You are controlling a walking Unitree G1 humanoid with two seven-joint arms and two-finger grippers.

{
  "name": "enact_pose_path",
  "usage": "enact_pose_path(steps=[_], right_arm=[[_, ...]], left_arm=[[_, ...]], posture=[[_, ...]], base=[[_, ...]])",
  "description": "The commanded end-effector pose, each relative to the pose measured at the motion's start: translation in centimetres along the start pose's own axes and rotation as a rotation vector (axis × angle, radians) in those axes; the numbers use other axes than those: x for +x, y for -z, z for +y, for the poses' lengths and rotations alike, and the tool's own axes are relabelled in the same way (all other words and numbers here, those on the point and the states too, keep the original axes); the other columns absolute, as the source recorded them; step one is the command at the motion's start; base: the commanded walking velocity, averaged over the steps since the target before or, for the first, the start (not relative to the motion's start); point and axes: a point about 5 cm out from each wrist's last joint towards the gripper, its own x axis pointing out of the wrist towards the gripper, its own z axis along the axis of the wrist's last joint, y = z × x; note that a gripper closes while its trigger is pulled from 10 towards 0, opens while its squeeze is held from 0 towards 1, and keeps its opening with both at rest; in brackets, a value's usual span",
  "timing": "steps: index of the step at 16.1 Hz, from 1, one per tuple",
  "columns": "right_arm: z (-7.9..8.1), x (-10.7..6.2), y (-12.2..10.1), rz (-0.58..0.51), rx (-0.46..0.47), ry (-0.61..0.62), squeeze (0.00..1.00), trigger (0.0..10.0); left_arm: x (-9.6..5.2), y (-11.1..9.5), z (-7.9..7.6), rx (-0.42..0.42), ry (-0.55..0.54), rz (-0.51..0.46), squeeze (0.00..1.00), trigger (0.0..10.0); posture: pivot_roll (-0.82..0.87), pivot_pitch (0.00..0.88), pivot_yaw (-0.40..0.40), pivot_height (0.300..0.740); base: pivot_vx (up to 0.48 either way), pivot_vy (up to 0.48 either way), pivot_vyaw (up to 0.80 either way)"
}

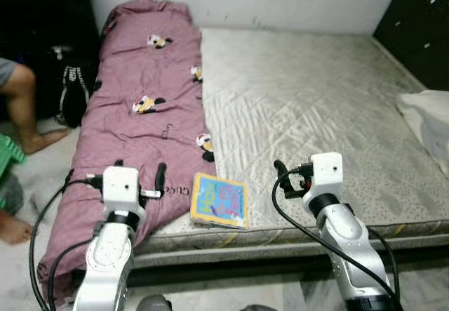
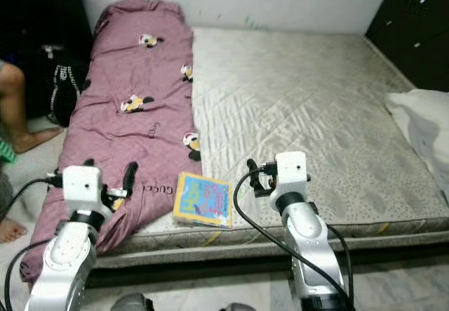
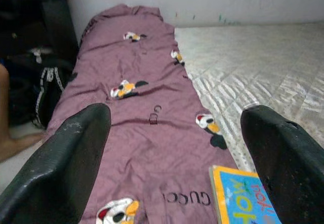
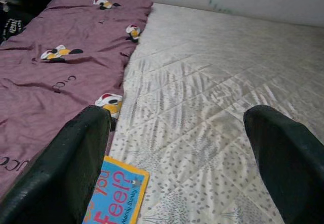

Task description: Clean up the room

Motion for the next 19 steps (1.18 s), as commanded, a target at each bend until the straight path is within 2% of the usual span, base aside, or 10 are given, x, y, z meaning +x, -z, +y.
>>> enact_pose_path(steps=[1, 13, 15, 17, 19], right_arm=[[-0.2, -0.3, -0.1, 0.003, -0.009, -0.004, 0.0, 10.0], [0.0, 0.7, -0.5, -0.006, 0.014, 0.008, 0.0, 10.0], [-0.1, 0.7, -0.5, -0.01, 0.019, 0.016, 0.0, 10.0], [0.0, 0.7, -0.5, -0.011, 0.028, 0.016, 0.0, 10.0], [0.0, 0.7, -0.4, -0.009, 0.027, 0.023, 0.0, 10.0]], left_arm=[[0.0, -0.5, 0.0, -0.002, -0.006, -0.013, 0.0, 10.0], [0.2, -0.6, 0.1, -0.011, -0.02, -0.023, 0.0, 10.0], [0.2, -0.5, 0.3, -0.011, -0.044, -0.003, 0.0, 10.0], [0.2, -0.3, 0.3, -0.036, -0.021, 0.011, 0.0, 10.0], [0.2, -0.3, 0.2, -0.011, -0.016, 0.0, 0.0, 10.0]], posture=[[-0.04, 0.0, -0.083, 0.74], [-0.04, 0.0, -0.08, 0.74], [-0.04, 0.0, -0.078, 0.74], [-0.04, 0.0, -0.074, 0.74], [-0.05, 0.0, -0.067, 0.74]], base=[[0.0, 0.0, 0.0], [0.0, 0.0, 0.0], [0.0, 0.0, 0.0], [0.0, 0.0, 0.0], [0.0, 0.0, 0.0]])
